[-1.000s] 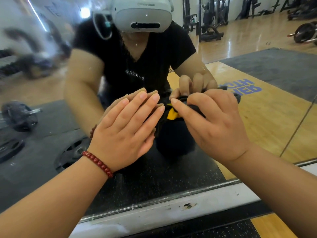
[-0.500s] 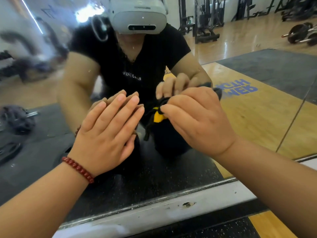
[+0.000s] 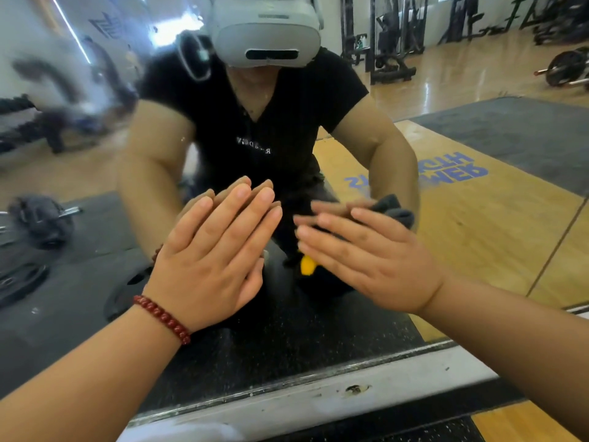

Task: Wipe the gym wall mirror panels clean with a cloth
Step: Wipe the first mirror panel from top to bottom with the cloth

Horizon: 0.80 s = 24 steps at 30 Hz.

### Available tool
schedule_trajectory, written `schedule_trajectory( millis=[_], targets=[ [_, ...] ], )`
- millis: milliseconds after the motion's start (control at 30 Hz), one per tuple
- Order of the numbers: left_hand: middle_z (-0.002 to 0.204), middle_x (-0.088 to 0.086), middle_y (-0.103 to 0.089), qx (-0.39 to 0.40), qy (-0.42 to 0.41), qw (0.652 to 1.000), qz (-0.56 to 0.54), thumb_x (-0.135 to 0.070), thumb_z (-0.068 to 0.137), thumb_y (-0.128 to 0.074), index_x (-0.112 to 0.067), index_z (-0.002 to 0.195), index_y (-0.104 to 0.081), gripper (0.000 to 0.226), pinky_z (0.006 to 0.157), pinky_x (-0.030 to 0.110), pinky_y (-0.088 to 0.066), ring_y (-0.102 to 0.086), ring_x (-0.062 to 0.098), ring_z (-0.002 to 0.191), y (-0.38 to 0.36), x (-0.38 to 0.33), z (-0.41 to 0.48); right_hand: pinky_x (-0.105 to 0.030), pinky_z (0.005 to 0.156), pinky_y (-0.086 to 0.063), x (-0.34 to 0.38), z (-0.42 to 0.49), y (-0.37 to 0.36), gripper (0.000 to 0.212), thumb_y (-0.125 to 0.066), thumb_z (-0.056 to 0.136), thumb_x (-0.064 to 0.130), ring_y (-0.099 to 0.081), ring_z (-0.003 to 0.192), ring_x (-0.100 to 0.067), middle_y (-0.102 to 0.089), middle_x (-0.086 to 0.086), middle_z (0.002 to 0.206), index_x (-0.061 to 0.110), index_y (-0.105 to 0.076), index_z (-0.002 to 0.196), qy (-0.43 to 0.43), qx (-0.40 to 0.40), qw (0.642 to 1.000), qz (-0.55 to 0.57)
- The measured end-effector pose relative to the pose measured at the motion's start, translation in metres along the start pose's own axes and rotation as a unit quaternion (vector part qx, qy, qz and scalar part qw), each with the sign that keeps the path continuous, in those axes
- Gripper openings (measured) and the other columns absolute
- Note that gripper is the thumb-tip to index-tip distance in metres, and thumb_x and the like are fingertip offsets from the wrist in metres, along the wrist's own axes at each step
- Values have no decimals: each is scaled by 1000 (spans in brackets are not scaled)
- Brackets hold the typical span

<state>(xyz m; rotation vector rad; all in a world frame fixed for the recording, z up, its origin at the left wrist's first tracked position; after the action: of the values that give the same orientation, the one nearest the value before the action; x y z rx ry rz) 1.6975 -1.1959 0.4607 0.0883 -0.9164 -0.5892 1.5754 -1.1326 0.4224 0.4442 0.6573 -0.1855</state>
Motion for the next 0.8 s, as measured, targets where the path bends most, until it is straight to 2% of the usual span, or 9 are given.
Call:
schedule_trajectory(
  millis=[67,167,233,300,433,567,633,700,800],
  targets=[
    [158,12,-30,-2,0,1000,5,-30,90,-50,-7,151,-36,66,119,46,-17,-29,30,145,-1,-1,1,-38,122,-20,-2,3,3,46,-37,104,16,-30,147,-20,-37,1,156,14,-42,150,16,21,1000,-2],
    [156,12,-32,-3,11,1000,-11,-28,88,-53,-6,148,-41,65,118,45,-19,-31,30,144,3,-1,3,-43,118,-31,-33,48,25,45,-45,101,15,-38,143,-24,-44,-2,152,12,-48,146,-65,-69,995,6],
    [155,11,-34,-6,15,999,-29,-27,87,-56,-4,145,-43,63,117,44,-22,-32,28,143,10,3,6,-43,116,-34,-42,61,31,44,-49,100,14,-39,142,-25,-46,-3,151,12,-50,145,-80,-98,992,-1],
    [153,10,-36,-21,21,999,-41,-25,87,-56,-6,145,-44,62,116,43,-24,-34,27,141,20,13,11,-41,116,-34,-34,44,25,44,-50,101,14,-40,142,-24,-45,-2,151,12,-49,145,-53,-74,996,-5],
    [154,14,-37,-43,28,998,-31,-24,89,-54,-4,147,-42,62,117,45,-24,-34,30,141,30,40,26,-35,123,-15,-21,6,9,44,-26,107,15,-37,143,-22,-47,-1,150,14,-50,144,18,48,999,14],
    [156,16,-33,-20,8,1000,-4,-26,90,-53,-2,150,-37,66,120,48,-21,-29,32,145,22,41,30,-44,117,-31,-42,61,31,44,-45,103,16,-37,143,-27,-42,-2,153,18,-48,147,-26,-44,999,-5],
    [156,16,-32,-21,3,1000,5,-26,90,-54,-2,150,-37,67,120,48,-21,-29,32,145,23,40,29,-46,116,-34,-49,77,38,45,-49,101,16,-38,142,-28,-44,-2,152,17,-49,146,-33,-72,997,-7],
    [157,16,-31,-20,-2,1000,7,-27,90,-53,-2,150,-36,67,121,48,-19,-29,32,145,23,39,29,-43,118,-30,-43,61,33,43,-47,103,16,-38,143,-26,-44,-1,152,17,-49,146,-1,-56,998,-17],
    [157,16,-31,-21,7,1000,7,-26,91,-51,-2,151,-34,67,122,48,-17,-28,32,146,21,38,28,-41,120,-23,-32,23,21,43,-35,105,15,-32,146,-24,-41,-1,154,16,-46,147,22,23,999,17]
  ],
)
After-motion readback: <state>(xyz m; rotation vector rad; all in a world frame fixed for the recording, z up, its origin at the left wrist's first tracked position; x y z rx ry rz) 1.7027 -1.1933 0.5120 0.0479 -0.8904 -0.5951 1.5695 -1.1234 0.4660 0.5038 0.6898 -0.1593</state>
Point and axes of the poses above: each hand's wrist, its own z-axis towards the middle knuckle, its own y-axis out of the back of the hand, x = y × z, the point moved 9 cm from there along z, towards the middle knuckle
